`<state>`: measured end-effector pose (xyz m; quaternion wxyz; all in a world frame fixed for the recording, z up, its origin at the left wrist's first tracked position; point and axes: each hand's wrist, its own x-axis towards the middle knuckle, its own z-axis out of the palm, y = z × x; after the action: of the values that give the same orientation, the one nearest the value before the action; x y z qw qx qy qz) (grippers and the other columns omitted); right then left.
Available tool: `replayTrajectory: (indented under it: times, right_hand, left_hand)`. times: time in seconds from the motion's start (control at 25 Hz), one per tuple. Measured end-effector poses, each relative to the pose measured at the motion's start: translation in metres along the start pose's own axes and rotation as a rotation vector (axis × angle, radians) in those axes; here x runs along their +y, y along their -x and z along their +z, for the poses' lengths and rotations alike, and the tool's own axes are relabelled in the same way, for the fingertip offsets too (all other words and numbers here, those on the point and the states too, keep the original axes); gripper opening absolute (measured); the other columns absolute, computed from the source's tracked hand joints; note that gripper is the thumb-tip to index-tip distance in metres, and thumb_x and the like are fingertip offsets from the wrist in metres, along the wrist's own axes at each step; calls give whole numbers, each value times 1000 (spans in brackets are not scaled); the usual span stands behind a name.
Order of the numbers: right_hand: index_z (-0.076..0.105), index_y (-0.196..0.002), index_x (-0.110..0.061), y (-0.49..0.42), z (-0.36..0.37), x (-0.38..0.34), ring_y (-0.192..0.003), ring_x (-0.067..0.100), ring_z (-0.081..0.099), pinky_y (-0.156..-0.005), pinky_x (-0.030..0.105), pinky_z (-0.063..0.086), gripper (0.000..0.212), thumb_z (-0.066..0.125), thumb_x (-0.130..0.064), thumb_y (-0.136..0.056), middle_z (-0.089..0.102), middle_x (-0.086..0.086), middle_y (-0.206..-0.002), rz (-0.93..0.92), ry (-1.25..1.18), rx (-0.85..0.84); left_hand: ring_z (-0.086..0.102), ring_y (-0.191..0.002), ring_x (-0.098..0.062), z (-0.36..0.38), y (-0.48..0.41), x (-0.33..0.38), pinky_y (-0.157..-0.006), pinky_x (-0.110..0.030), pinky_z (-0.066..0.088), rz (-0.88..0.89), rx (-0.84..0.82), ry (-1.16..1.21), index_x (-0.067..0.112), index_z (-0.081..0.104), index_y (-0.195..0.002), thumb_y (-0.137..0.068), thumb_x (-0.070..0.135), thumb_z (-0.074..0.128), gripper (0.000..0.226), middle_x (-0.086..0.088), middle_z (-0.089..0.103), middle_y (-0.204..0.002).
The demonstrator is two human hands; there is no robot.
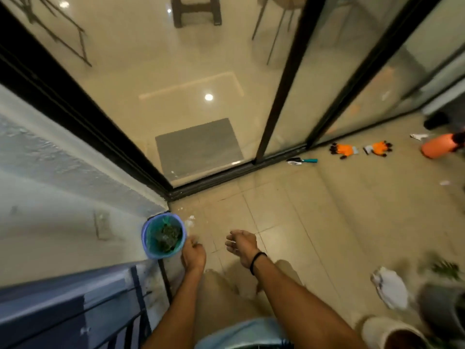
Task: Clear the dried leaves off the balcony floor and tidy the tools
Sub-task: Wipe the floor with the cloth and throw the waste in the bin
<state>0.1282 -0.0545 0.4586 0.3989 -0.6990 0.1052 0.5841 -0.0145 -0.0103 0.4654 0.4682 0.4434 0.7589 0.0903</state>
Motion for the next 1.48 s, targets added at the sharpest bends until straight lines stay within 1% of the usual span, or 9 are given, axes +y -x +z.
replayTrajectory:
  times: [0.12,0.24,0.36,0.6,0.76,0.96,1.16,1.32,1.48]
  right_hand:
    - [65,-106,-4,26,-61,-16,-65,21,63,-60,29,56,17,52,-11,-98,67,11,-84,-24,-114,32]
    - [64,-94,-5,42,-136,-19,-64,20,62,-59,30,54,13,52,-8,-97,65,10,-81,-7,-161,85]
    - [62,-89,-2,46,-227,-20,-58,20,58,-52,27,48,13,50,-4,-94,63,12,-79,15,-248,190]
    - [61,-90,-1,51,-372,-9,-58,21,56,-51,27,44,14,47,0,-92,62,13,-78,62,-710,443]
    - [57,-84,-4,44,-419,-13,-50,20,50,-46,24,35,13,46,0,-90,58,12,-70,109,-997,559]
    - [52,-72,-6,22,-470,-43,-42,17,42,-41,21,28,21,43,3,-89,52,9,-60,135,-1241,703]
    - [43,-64,-11,15,-502,-61,-41,16,32,-40,23,19,28,41,3,-88,42,6,-53,133,-1432,767]
    - [45,-70,-10,20,-535,-49,-43,17,30,-39,22,18,23,43,1,-90,41,8,-56,162,-1591,799]
    - [54,-74,-2,19,-573,-20,-41,17,36,-39,22,27,17,52,0,-91,47,11,-60,202,-1814,834]
  left_hand:
    - [58,-116,-35,41,43,38,-101,-41,45,114,-20,-105,10,62,-125,-91,1,53,36,-16,63,-127]
    - [60,-112,-36,92,92,73,-97,-39,45,183,-68,-167,9,64,-122,-92,2,54,33,-16,67,-117]
    - [63,-105,-39,157,142,98,-95,-41,49,303,-198,-256,10,65,-118,-91,3,54,30,-18,70,-107]
    - [63,-102,-39,272,216,138,-93,-39,47,555,-470,-507,6,66,-116,-92,2,55,27,-21,70,-109]
    - [62,-104,-41,330,242,180,-94,-40,46,670,-591,-622,3,66,-117,-93,1,55,27,-24,69,-113]
    - [62,-97,-36,418,260,256,-88,-35,47,795,-753,-730,2,65,-119,-95,1,52,27,-21,69,-111]
    - [64,-100,-36,505,287,315,-84,-31,46,908,-942,-983,5,66,-115,-97,9,56,21,-18,70,-106]
    - [63,-104,-37,566,318,319,-88,-34,47,1006,-1017,-1153,8,67,-110,-97,15,58,17,-18,70,-110]
    - [63,-104,-36,600,356,290,-87,-33,46,1081,-1049,-1307,6,65,-113,-98,13,56,19,-17,70,-109]
